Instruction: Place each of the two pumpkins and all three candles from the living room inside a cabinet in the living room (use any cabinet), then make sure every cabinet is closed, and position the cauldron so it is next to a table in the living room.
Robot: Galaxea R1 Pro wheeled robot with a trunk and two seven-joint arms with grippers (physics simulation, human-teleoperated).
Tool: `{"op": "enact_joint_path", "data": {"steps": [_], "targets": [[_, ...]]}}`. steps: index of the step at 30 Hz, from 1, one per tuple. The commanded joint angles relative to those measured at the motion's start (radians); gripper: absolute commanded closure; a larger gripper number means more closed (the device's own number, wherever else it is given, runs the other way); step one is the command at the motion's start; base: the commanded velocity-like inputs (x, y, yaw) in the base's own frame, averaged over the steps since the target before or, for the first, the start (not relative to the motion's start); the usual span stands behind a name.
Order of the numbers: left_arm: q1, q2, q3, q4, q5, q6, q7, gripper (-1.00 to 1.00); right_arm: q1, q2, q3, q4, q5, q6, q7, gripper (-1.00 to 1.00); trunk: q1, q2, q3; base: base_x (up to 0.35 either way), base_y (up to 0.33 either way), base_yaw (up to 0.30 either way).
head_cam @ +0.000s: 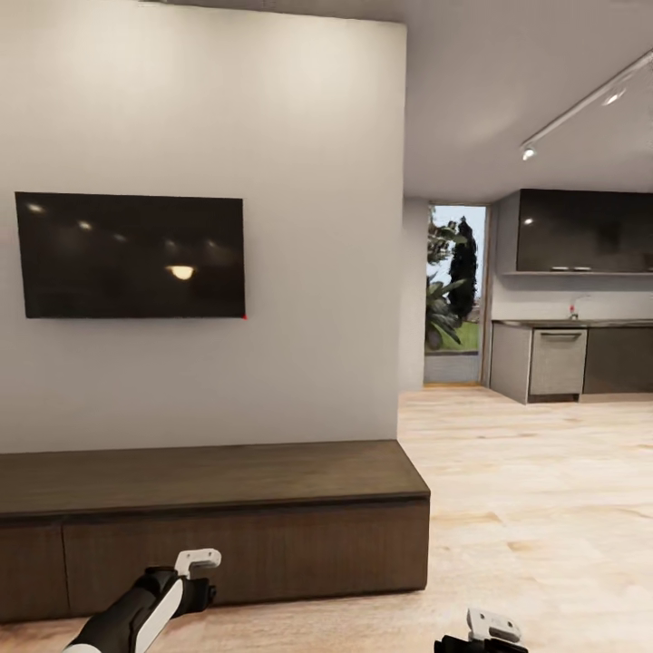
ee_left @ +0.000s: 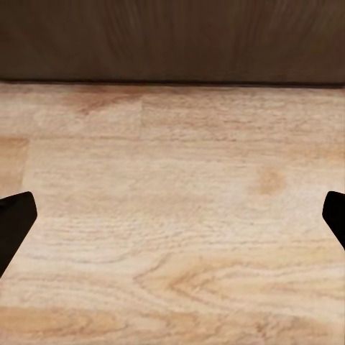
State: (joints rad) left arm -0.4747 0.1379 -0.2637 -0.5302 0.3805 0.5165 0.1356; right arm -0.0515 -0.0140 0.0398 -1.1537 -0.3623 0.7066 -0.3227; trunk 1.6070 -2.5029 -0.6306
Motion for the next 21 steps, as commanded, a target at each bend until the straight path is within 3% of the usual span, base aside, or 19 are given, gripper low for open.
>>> {"op": "enact_joint_path", "data": {"steps": [1,15,21], "targets": [[0.000,0.002,-0.009,0.002,0.011,0.001,0.008,-1.00,-0.001,-0.001,0.003,0.000,-0.010,0.002,-0.010,-1.00,-0.001,0.000,0.001,0.000,0.000,0.000],[0.001,0.002,-0.013,0.010,0.010,-0.014,0.009,-1.00,-0.001,-0.001,0.004,0.033,-0.010,0.002,-0.010,-1.00,-0.007,0.003,0.032,0.000,0.000,0.000],[0.001,0.001,-0.014,0.014,0.010,-0.020,0.009,-1.00,-0.001,-0.001,0.006,0.045,-0.010,-0.011,-0.010,-1.00,-0.030,0.045,0.041,0.000,0.000,0.000]]}}
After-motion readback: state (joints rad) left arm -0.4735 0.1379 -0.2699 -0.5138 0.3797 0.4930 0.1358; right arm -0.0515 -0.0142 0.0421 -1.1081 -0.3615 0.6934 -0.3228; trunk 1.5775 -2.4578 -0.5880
